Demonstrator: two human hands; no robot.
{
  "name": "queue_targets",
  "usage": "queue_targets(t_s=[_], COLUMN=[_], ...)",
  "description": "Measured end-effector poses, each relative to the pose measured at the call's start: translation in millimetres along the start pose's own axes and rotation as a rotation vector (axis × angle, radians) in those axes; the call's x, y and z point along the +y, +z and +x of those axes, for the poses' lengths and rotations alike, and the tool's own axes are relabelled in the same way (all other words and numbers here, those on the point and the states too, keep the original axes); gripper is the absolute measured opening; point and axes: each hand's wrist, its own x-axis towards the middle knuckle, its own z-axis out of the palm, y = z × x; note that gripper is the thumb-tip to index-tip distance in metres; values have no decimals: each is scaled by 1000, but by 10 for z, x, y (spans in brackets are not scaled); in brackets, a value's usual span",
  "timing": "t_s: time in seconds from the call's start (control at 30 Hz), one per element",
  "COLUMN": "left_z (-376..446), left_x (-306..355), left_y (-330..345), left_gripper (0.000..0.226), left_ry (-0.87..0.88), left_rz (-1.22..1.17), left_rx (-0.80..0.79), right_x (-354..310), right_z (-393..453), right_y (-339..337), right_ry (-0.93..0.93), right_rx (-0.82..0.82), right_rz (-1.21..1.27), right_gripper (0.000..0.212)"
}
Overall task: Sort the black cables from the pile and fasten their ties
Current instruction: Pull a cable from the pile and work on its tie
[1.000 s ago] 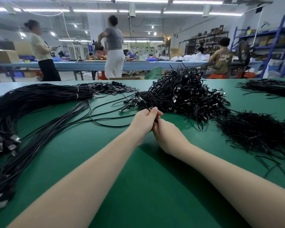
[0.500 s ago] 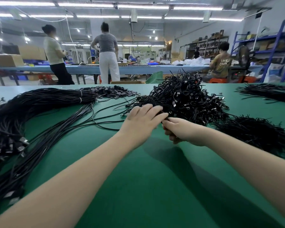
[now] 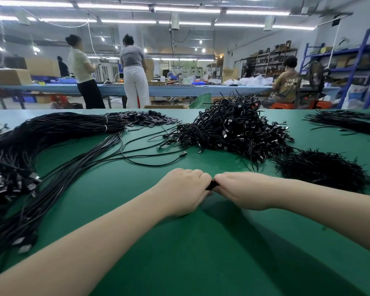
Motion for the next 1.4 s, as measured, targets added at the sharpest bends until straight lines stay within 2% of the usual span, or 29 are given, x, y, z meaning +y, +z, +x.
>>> queue_targets(t_s=[0.07, 0.13, 0.2, 0.27, 0.37, 0.4, 0.47, 0.63, 0.77, 0.9, 1.03, 1.1, 1.13, 1.2, 1.27, 1.4], left_z=[77, 134, 108, 24, -59, -55, -31, 4, -9, -24, -11, 0, 5, 18, 35, 53], left_x=[-5, 1, -37, -174, -360, -387, -405, -447, -433, -441, -448, -452, -456, -462, -455, -389], left_y=[0, 31, 104, 187, 242, 258, 278, 304, 277, 285, 298, 304, 306, 320, 317, 294], left_gripper=[23, 20, 20, 23, 34, 36, 38, 32, 24, 29, 30, 34, 36, 36, 35, 34], left_ry=[-72, -161, -234, -342, -537, -557, -581, -679, -682, -673, -685, -695, -692, -678, -660, -585], left_rz=[0, 3, 33, -25, -523, -628, -695, -898, -916, -937, -1035, -1054, -1047, -990, -903, -787], left_rx=[33, 70, 122, 112, 30, 33, 23, 22, 19, 21, 65, 94, 115, 161, 200, 200], right_x=[84, 145, 256, 472, 869, 976, 1135, 1304, 1348, 1364, 1380, 1362, 1330, 1185, 883, 132], right_z=[43, 135, 183, 157, -37, -109, -221, -341, -325, -315, -332, -331, -313, -238, -114, 257], right_y=[9, -17, -94, -200, -312, -312, -275, -140, -75, -68, -137, -175, -192, -212, -239, -164], right_ry=[-55, -103, 16, 270, 628, 723, 834, 865, 887, 954, 986, 954, 905, 734, 487, 106], right_rx=[244, 382, 344, 239, 66, -2, -89, -7, 7, 38, 76, 174, 274, 546, 767, 873], right_rz=[-310, -535, -535, -480, -509, -494, -456, -474, -482, -390, -206, -88, -35, 39, 152, 451], right_gripper=[30, 29, 32, 34, 10, 8, 9, 15, 7, 4, 13, 10, 10, 7, 7, 6])
